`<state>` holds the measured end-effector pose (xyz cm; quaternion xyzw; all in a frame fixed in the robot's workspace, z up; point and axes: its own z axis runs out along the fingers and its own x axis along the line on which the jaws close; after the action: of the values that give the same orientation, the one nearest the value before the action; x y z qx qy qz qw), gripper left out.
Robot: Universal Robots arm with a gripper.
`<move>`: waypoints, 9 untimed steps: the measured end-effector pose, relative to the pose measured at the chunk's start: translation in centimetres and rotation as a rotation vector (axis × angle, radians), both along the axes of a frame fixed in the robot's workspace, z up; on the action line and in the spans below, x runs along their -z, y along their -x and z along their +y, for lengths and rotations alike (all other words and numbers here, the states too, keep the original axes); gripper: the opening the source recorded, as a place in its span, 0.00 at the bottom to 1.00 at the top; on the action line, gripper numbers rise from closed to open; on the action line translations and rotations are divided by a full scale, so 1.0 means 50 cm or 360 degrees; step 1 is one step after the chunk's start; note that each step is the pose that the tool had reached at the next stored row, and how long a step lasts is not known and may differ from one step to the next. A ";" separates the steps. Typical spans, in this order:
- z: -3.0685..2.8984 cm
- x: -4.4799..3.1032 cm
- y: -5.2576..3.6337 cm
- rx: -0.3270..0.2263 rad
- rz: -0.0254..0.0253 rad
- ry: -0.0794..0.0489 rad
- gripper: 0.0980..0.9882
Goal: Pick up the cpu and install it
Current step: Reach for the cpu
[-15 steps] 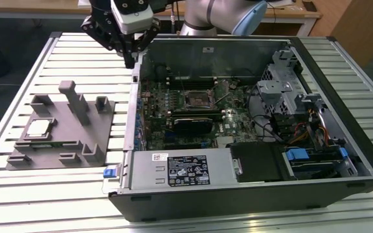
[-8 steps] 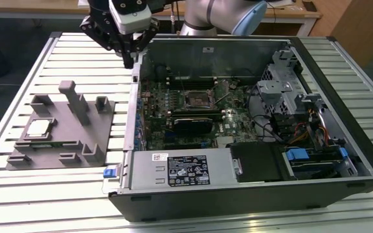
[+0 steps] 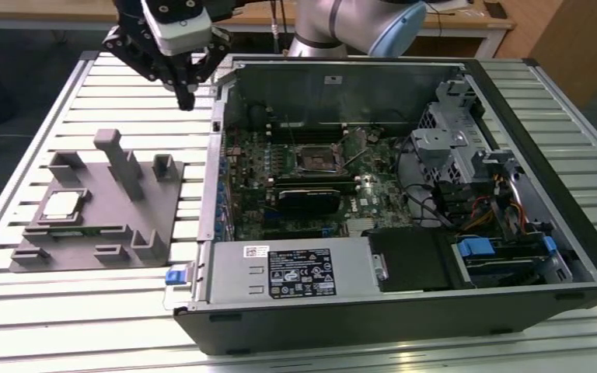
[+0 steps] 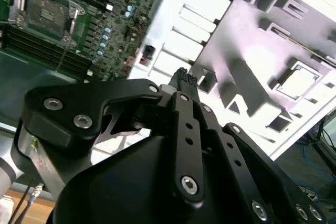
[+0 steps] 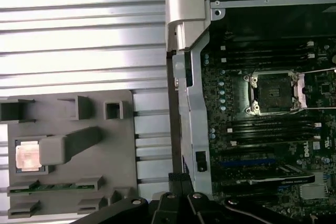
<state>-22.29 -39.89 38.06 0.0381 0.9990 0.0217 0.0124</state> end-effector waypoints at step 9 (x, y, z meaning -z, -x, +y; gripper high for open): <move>0.002 0.003 0.059 0.0003 0.00002 0.0000 0.01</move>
<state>-25.23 -39.77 37.93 0.0391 0.9989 0.0217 0.0123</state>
